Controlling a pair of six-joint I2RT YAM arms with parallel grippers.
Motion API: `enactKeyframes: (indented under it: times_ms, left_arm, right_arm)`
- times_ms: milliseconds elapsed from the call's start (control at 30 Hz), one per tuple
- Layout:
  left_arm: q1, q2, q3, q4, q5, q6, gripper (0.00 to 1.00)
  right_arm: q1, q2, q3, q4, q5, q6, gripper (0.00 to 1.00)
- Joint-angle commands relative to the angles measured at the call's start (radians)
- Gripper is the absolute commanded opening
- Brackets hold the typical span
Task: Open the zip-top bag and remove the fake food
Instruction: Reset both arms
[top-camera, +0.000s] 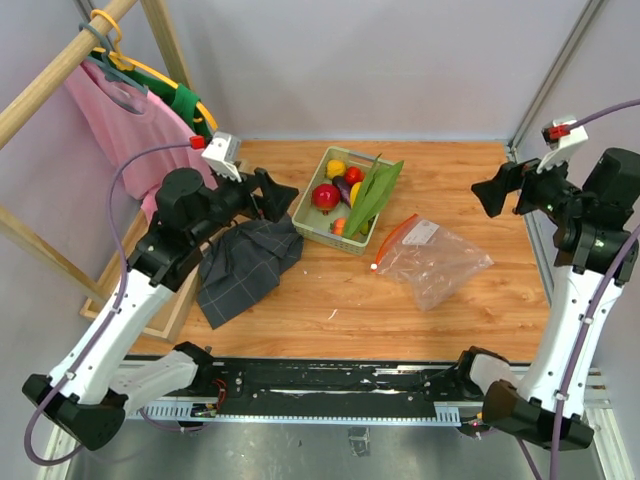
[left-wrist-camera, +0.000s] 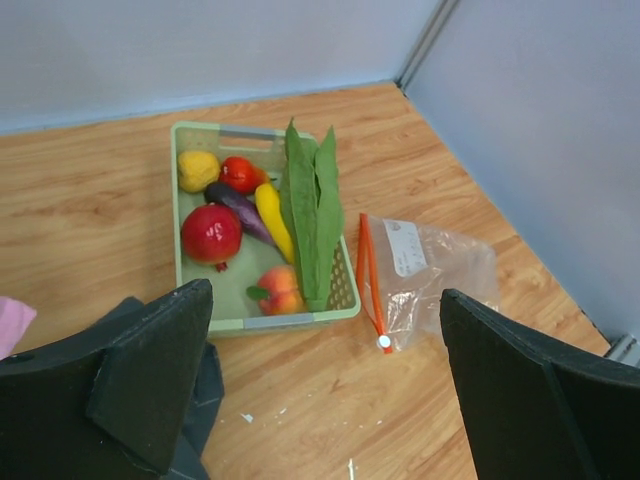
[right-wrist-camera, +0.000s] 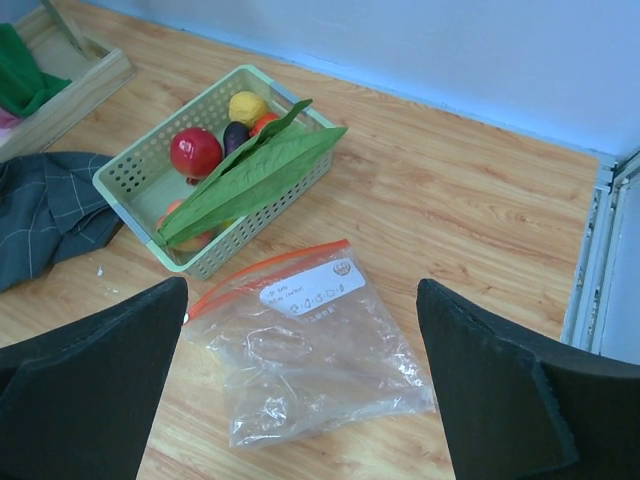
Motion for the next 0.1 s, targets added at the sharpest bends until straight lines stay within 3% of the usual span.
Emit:
enactKeyframes:
  times_ms: [0, 67]
  left_arm:
    - [0.006, -0.048, 0.001, -0.026, -0.046, -0.001, 0.99]
    - [0.005, -0.067, -0.014, -0.03, -0.057, -0.01, 0.99]
  right_arm:
    - [-0.018, -0.043, 0.02, 0.043, 0.019, 0.027, 0.98]
    - [-0.017, -0.055, 0.011, 0.048, 0.029, 0.017, 0.98]
